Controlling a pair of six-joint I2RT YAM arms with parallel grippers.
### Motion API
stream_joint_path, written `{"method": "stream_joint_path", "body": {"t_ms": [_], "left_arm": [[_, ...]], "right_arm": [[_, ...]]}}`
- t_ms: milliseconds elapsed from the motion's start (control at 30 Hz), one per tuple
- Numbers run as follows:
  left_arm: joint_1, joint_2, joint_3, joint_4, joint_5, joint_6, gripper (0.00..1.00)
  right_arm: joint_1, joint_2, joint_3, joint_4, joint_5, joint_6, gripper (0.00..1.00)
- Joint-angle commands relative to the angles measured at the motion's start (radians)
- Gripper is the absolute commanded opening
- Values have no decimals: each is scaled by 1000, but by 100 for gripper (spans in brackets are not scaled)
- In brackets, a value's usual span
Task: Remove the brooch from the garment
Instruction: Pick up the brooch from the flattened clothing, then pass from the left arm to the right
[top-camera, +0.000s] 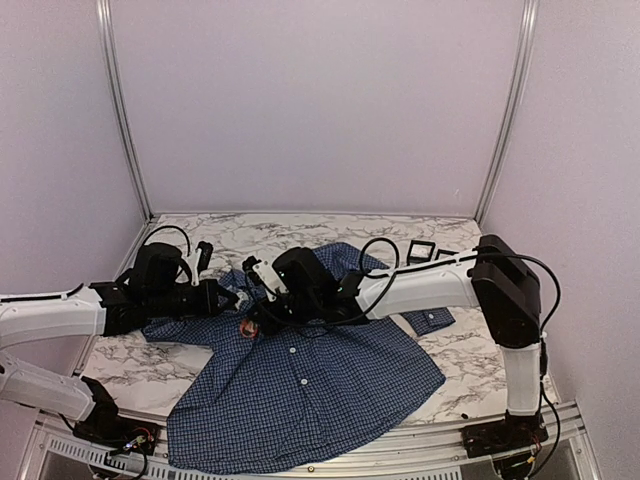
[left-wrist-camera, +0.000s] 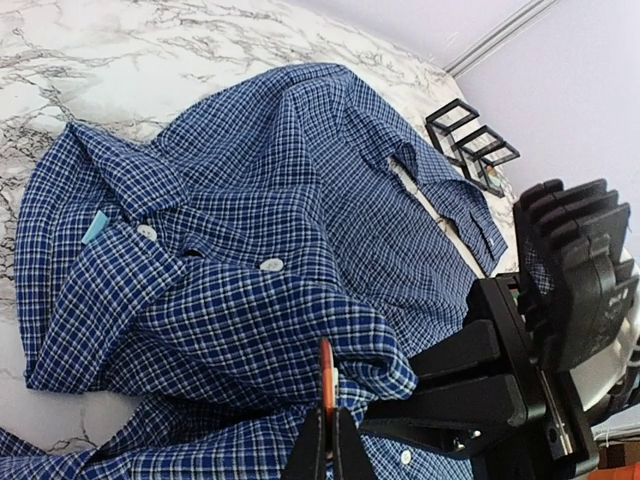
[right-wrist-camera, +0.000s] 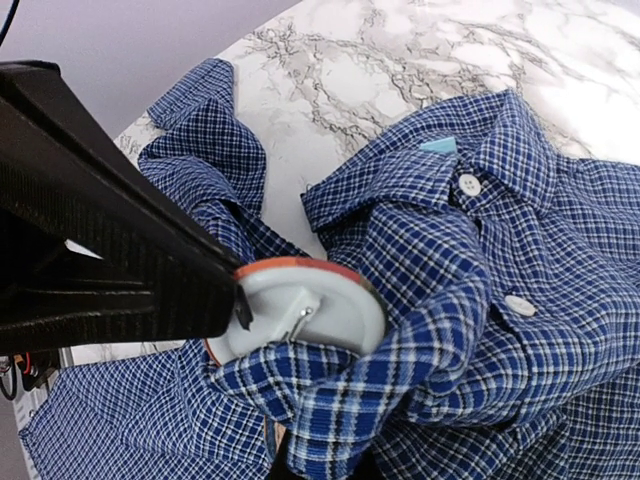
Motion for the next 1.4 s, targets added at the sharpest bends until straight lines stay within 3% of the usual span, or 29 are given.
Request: {"method": "stream_joint_path", "body": {"t_ms": [0, 267, 400, 500, 633, 1000, 1200, 1367], "left_arm": [[-46, -76, -104, 260, -105, -58, 0], [-67, -99, -224, 490, -154, -99, 0], [-68, -86, -244, 549, -144, -108, 0], [-69, -78, -263, 607, -125, -117, 0], [-69, -67, -288, 682, -78, -124, 0], [-70, -15, -343, 883, -5, -176, 0], [-69, -14, -362, 926, -30, -195, 0], [-69, -27, -367, 916, -35, -196, 0]], "right_arm": [[-17, -66, -31, 86, -78, 41, 2], [-36, -94, -85, 168, -154, 68, 9], [-59, -111, -123, 224, -215, 117, 25], [-94, -111, -154, 284, -273, 177, 44], [-127, -97, -184, 397, -368, 254, 53], [-152, -21, -207, 681, -542, 432, 52], [-153, 1, -235, 781, -579, 493, 34], [-154, 4, -236, 798, -591, 499, 13]]}}
